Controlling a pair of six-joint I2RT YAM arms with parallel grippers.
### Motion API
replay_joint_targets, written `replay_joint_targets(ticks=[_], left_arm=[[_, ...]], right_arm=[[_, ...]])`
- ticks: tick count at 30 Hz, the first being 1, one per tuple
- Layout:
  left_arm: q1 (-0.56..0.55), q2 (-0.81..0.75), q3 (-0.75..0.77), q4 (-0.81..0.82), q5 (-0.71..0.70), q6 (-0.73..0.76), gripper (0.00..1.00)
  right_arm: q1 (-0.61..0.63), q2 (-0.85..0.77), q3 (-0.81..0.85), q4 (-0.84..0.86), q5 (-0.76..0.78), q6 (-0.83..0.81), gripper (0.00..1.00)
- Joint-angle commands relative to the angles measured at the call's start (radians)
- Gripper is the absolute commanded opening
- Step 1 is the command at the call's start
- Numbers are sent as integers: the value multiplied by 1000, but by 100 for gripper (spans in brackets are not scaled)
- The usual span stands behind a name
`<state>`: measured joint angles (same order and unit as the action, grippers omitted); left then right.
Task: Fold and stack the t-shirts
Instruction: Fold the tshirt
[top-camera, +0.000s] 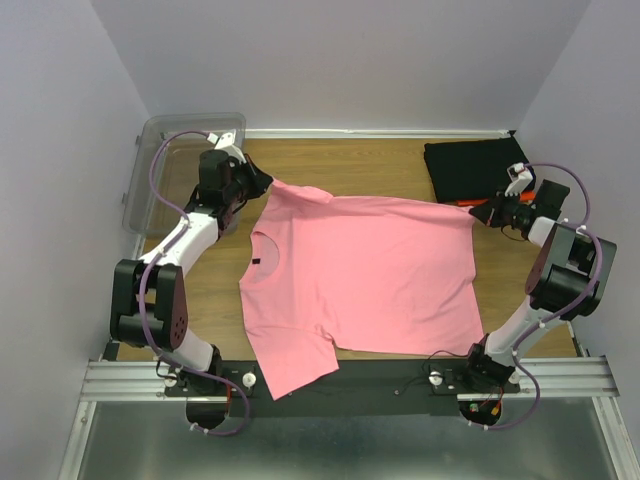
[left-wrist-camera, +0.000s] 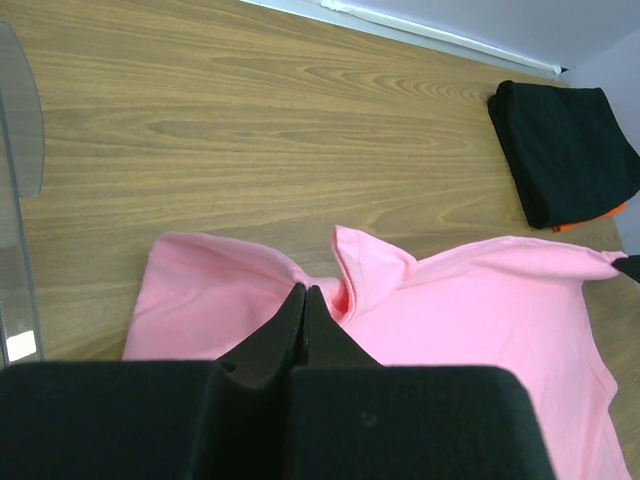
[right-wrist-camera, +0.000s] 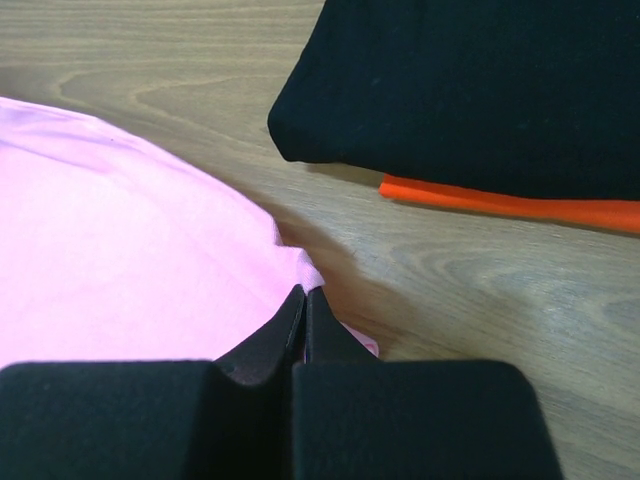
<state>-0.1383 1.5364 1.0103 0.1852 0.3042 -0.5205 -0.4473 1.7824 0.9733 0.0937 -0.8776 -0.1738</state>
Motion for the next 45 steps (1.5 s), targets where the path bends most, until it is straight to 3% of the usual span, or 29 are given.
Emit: replay_joint_targets(ticks=[1, 45], left_arm=[[8, -36, -18, -1, 12, 10, 0], [8, -117, -84, -58, 4, 30, 0]], right_arm=[[-11, 12, 15, -14, -14, -18, 5], [-19, 8, 22, -72, 3, -66, 6]])
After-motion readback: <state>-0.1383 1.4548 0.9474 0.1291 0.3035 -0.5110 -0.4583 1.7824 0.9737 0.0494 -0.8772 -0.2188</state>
